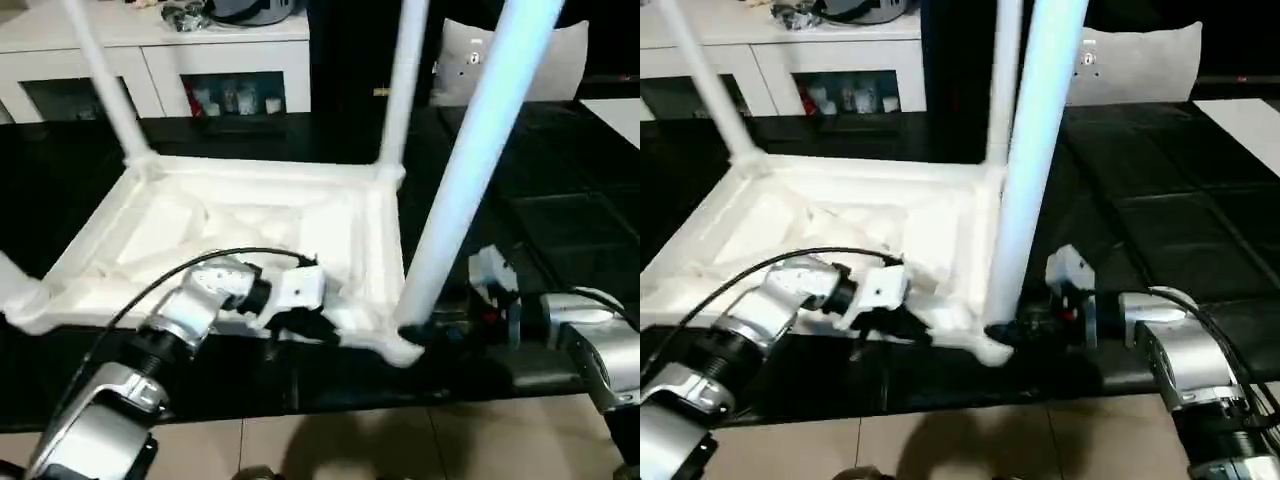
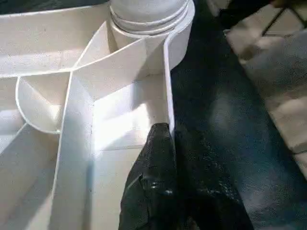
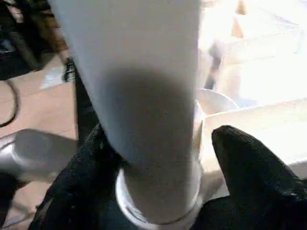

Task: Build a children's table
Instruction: Rotate leg to tighten

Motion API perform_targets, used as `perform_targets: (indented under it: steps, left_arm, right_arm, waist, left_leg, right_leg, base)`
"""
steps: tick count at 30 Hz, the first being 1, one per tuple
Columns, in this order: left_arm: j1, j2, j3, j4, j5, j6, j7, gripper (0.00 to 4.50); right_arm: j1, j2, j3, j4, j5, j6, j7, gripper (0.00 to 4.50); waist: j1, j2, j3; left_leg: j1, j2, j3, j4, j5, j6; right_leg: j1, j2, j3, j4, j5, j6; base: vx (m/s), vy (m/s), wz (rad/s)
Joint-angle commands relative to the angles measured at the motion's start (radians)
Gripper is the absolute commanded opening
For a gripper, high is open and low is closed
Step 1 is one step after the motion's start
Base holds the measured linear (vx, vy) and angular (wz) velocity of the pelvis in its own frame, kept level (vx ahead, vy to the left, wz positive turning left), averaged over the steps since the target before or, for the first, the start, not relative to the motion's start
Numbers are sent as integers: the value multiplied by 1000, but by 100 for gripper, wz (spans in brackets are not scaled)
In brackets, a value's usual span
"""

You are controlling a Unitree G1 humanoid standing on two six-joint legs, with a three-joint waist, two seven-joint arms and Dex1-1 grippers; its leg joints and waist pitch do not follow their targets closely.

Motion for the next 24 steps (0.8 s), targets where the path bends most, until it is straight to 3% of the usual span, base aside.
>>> perform_targets:
  steps: [1, 6, 11, 15, 17, 19, 21, 22, 23, 24]
  left_arm:
    - [-24, 1, -33, -47, -9, -25, -65, 0]
    - [-27, 4, -41, -39, -8, -38, -83, 0]
    - [-23, 4, -37, -38, -17, -32, -92, 0]
    - [-14, -4, -25, -47, -30, -4, -80, 0]
    - [-4, -14, -14, -61, -42, 33, -60, 0]
    - [7, -40, 4, -83, -34, 110, 25, 0]
    - [11, -71, 23, -91, -25, 159, 110, 0]
    - [11, -72, 24, -91, -25, 161, 114, 0]
    - [12, -89, 34, -95, -25, 184, 147, 0]
    - [14, -110, 44, -103, -25, 209, 188, 0]
  right_arm:
    - [-15, -9, 6, 8, 5, 4, 24, 295]
    - [-67, 9, 28, 138, -17, -44, 71, 250]
    - [-136, 52, 51, 378, -56, -151, 116, 210]
    - [-168, 89, 43, 538, -72, -230, 117, 198]
    - [-182, 113, 21, 605, -58, -252, 109, 197]
    - [-200, 139, -5, 661, -74, -263, -31, 196]
    - [-226, 168, -26, 708, -83, -268, -180, 195]
    - [-227, 170, -27, 709, -83, -268, -186, 195]
    - [-242, 187, -41, 733, -77, -275, -237, 195]
    - [-253, 205, -55, 748, -70, -281, -291, 195]
  waist:
    - [-2, -15, -73]
    - [-6, -16, -71]
    - [-12, -15, -71]
    - [-27, -14, -66]
    - [-36, -13, -63]
    - [-49, -13, -51]
    - [-64, -14, -49]
    - [-79, -17, -47]
    - [-84, -17, -48]
    - [-99, -18, -50]
  left_leg:
    - [7, 65, -21, -61, -103, 119]
    - [7, 62, -20, -59, -119, 109]
    - [7, 62, -20, -59, -131, 102]
    - [12, 64, -22, -62, -171, 91]
    - [14, 65, -24, -64, -199, 84]
    - [30, 64, -25, -67, -269, 58]
    - [41, 55, -29, -63, -310, 38]
    - [35, 51, -33, -63, -324, 33]
    - [38, 49, -34, -61, -332, 31]
    - [36, 47, -35, -58, -339, 32]
  right_leg:
    - [62, -97, 61, -75, -329, -102]
    - [62, -96, 57, -81, -363, -102]
    - [61, -97, 55, -83, -388, -102]
    - [60, -95, 53, -89, -430, -101]
    - [60, -95, 51, -92, -444, -106]
    - [55, -95, 45, -108, -542, -96]
    - [55, -95, 36, -116, -614, -75]
    - [59, -94, 30, -123, -643, -54]
    - [58, -94, 27, -127, -655, -45]
    - [60, -95, 22, -130, -657, -39]
  base:
    - [0, 0, 0]
    - [0, 0, 0]
    - [0, 0, 0]
    - [0, 0, 0]
    - [0, 0, 0]
    - [0, 0, 0]
    - [0, 0, 0]
    - [0, 0, 0]
    - [0, 0, 0]
    - [0, 0, 0]
